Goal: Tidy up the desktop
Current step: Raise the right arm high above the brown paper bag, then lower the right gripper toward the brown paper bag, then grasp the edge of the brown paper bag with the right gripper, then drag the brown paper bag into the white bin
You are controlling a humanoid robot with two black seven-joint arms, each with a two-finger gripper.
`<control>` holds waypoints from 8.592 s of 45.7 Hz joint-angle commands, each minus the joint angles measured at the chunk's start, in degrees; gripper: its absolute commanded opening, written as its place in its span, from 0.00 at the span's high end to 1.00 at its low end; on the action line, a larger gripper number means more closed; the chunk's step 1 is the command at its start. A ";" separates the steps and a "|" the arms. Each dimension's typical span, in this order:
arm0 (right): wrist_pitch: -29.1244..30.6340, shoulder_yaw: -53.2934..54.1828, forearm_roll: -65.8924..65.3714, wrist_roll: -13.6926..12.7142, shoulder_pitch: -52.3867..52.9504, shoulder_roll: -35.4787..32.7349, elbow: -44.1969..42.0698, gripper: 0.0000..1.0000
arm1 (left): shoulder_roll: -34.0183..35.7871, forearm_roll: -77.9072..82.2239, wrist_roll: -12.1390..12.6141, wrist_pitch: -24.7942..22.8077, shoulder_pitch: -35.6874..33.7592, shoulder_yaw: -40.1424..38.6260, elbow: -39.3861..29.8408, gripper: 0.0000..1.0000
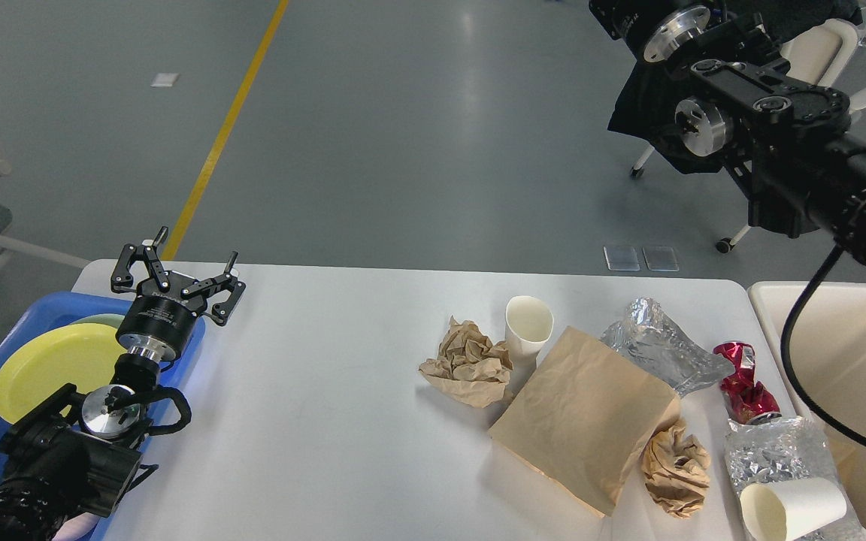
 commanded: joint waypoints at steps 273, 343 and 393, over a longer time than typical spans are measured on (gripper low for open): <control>6.15 -61.05 12.21 -18.36 -0.13 6.01 47.86 0.00 | -0.53 0.09 -0.01 -5.89 3.61 -0.36 -2.11 0.00; -7.56 -56.65 9.23 -17.93 0.21 3.03 55.06 1.00 | -0.44 0.09 -0.01 -5.98 3.61 -0.36 -2.11 0.00; 32.87 -68.95 -13.02 -18.10 50.15 -4.97 58.33 1.00 | -0.44 0.09 -0.01 -5.98 3.61 -0.36 -2.11 0.00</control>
